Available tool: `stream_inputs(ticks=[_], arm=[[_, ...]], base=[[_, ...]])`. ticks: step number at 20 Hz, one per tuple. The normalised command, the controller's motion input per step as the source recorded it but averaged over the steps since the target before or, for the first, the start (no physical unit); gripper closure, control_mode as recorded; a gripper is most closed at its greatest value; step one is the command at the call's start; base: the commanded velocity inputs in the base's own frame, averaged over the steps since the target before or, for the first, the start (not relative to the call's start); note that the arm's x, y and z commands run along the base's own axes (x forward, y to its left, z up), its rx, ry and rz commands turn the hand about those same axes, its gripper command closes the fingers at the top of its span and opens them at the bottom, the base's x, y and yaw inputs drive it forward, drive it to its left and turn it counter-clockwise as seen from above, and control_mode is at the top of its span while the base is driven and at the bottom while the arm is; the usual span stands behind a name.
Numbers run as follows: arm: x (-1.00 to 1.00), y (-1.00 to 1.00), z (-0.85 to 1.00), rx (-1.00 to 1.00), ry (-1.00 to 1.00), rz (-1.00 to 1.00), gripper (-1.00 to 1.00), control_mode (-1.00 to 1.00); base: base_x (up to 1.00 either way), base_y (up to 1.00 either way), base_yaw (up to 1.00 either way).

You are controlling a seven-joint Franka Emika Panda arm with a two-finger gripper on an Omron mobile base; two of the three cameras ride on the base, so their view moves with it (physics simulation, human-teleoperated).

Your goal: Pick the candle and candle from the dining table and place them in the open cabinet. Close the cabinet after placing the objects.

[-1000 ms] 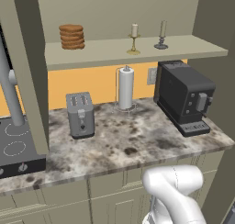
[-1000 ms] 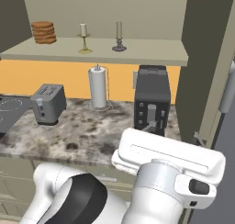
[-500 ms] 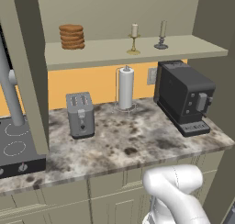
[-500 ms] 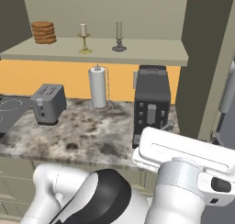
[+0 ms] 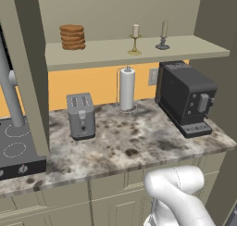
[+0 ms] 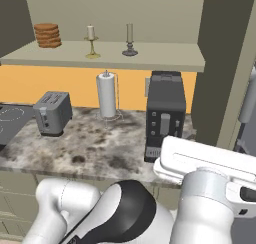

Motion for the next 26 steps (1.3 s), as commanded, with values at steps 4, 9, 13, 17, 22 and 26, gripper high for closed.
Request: stream_inputs(ticks=[4, 9, 13, 17, 22, 26], arm=[[0.23, -0.04, -0.02, 0.00, 0.00, 0.00, -1.00, -1.00], [0.27, -0.21, -0.02, 0.00, 0.00, 0.01, -1.00, -1.00], [0.32, -0.42, -0.02, 0.00, 0.00, 0.04, -1.00, -1.00], [0.36, -0.42, -0.01, 0.00, 0.00, 0.05, -1.00, -1.00], [0.42, -0.26, 0.00, 0.00, 0.00, 0.05, -1.00, -1.00], [0.30, 0.00, 0.00, 0.00, 0.00, 0.05, -1.00, -1.00]], base=[[0.00, 0.00, 0.00], [0.00, 0.00, 0.00], [0.00, 0.00, 0.00], [0.00, 0.00, 0.00], [0.00, 0.00, 0.00], [0.00, 0.00, 0.00]])
